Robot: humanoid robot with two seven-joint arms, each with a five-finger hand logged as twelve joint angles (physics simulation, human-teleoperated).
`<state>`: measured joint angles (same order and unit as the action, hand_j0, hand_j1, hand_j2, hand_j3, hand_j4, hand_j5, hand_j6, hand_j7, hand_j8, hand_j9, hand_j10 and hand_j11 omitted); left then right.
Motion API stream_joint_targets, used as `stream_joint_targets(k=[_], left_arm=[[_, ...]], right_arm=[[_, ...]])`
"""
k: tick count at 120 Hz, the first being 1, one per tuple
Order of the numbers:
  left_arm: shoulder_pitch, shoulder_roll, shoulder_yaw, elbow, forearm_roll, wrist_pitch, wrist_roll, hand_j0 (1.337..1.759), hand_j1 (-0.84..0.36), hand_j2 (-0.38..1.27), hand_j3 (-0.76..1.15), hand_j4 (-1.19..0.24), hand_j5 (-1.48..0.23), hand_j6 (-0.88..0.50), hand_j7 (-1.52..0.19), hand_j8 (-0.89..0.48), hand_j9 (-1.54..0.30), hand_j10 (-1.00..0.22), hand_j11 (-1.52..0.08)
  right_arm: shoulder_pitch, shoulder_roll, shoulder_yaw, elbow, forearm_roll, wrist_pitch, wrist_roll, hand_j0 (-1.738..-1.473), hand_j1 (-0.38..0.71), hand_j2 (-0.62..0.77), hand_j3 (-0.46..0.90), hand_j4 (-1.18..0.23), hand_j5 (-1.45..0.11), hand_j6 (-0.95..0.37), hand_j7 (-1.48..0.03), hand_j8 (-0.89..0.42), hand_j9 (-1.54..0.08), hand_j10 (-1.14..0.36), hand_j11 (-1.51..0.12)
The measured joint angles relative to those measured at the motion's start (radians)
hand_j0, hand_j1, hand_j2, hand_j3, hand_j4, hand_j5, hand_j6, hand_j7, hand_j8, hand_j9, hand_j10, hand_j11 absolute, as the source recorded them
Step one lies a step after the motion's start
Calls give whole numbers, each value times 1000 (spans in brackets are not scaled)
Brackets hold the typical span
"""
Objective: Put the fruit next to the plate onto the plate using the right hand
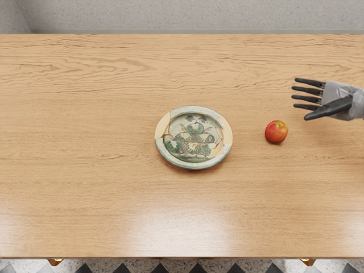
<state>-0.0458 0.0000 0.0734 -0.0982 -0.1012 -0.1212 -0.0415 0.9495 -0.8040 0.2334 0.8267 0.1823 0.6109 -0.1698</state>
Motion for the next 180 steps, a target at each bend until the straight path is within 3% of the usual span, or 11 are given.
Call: stream_joint_targets(k=[28, 43, 62, 75, 90, 126, 158, 180], left_arm=[[0, 0, 0, 0, 0, 0, 0, 1658, 73, 46, 0, -230, -299, -230, -299, -230, -299, -230, -299], [0, 0, 0, 0, 0, 0, 0, 1658, 73, 46, 0, -230, -299, -230, -299, -230, -299, -230, -299], [0, 0, 0, 0, 0, 0, 0, 1658, 73, 46, 0, -230, -299, -230, -299, -230, -299, -230, -299], [0, 0, 0, 0, 0, 0, 0, 1658, 73, 46, 0, -230, -299, -230, -299, -230, -299, -230, -299], [0, 0, 0, 0, 0, 0, 0, 1658, 73, 46, 0, -230, -299, -230, -299, -230, -299, -230, -299], [0, 0, 0, 0, 0, 0, 0, 1658, 73, 46, 0, -230, -299, -230, -299, -230, -299, -230, -299], [1, 0, 0, 0, 0, 0, 0, 1658, 73, 46, 0, -230, -299, -230, -299, -230, -299, -230, -299], [0, 0, 0, 0, 0, 0, 0, 1658, 73, 46, 0, -230, -299, -230, -299, -230, -299, -230, -299]], right_arm=[[52, -102, 8, 134, -65, 0, -5, -1658, -308, -6, 0, -33, -45, -32, -45, -32, -45, -33, -45], [96, -131, 25, 194, -177, 0, -1, -1658, -308, -6, 0, -33, -45, -33, -46, -33, -45, -34, -45], [109, -216, 87, 475, -450, -26, 3, -1658, -307, -6, 0, -35, -46, -35, -47, -35, -46, -35, -46], [96, -242, 90, 647, -670, -231, 4, -1658, -307, -6, 0, -37, -47, -37, -47, -37, -47, -37, -47], [78, -237, 40, 753, -847, -496, -1, -1658, -308, -5, 0, -39, -48, -40, -47, -40, -47, -39, -47], [57, -140, -112, 800, -951, -857, -79, -1658, -295, -6, 0, -52, -62, -54, -62, -53, -62, -51, -62], [53, -75, -196, 789, -965, -1043, -107, -1658, -101, -38, 0, -214, -273, -216, -272, -214, -273, -213, -273], [55, -16, -221, 726, -969, -1093, -140, -1658, -39, -48, 0, -264, -340, -266, -339, -265, -340, -264, -339]])
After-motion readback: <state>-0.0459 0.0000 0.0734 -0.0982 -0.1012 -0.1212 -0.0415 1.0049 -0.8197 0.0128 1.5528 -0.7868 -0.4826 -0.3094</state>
